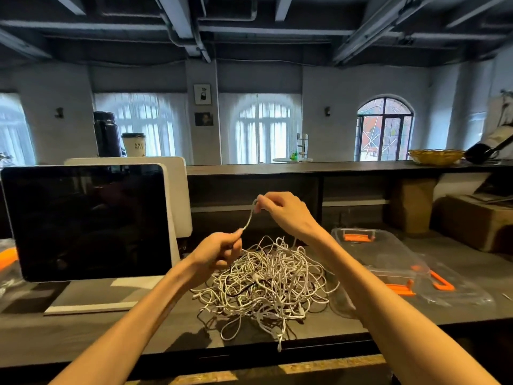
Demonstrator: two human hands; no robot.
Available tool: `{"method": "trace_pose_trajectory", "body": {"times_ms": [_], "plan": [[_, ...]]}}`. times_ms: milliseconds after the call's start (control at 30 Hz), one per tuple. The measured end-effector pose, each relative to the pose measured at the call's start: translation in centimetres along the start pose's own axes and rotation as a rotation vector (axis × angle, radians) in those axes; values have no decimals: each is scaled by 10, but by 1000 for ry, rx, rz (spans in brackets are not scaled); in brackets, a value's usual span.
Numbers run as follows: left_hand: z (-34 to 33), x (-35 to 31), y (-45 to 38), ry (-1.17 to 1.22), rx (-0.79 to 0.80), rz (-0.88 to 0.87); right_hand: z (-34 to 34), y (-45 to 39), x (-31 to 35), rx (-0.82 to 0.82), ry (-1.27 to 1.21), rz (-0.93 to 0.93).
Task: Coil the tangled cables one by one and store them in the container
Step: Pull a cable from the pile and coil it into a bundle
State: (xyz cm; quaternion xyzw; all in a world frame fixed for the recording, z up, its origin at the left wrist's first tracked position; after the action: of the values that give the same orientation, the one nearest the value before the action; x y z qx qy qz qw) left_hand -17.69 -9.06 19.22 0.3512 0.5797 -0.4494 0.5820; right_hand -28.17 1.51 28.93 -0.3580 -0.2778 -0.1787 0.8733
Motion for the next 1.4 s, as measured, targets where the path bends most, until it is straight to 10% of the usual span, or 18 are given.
{"method": "trace_pose_trajectory", "body": {"times_ms": [267, 500, 767, 1067, 1200, 1400], "plan": [[13, -73, 4, 916, -77, -248, -73, 33, 0, 428, 489, 56], [36, -58, -9, 1, -357, -395, -65, 33, 39, 394, 360, 228], [4, -59, 2, -465, -99, -160, -18, 21, 32, 135, -17, 165], [-35, -68, 30, 676, 458, -50, -42, 26, 27, 195, -684, 4], [-15, -84, 29, 895, 156, -194, -78, 32, 17, 216, -645, -76], [41, -75, 24, 286, -323, -440, -124, 45, 24, 391, -209, -33]]}}
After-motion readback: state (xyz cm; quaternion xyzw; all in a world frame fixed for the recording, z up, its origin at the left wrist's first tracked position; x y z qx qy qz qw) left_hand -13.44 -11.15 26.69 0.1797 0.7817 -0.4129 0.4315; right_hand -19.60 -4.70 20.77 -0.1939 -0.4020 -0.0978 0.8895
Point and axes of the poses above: each hand's wrist, its own y-axis away from the middle knuckle, its own z-axis out of the back of the hand, x = y × z, the point moved 9 cm from there along -y, towards the middle knuckle, and after that the axes turned 3 degrees about -z, right-handed, at the moved point
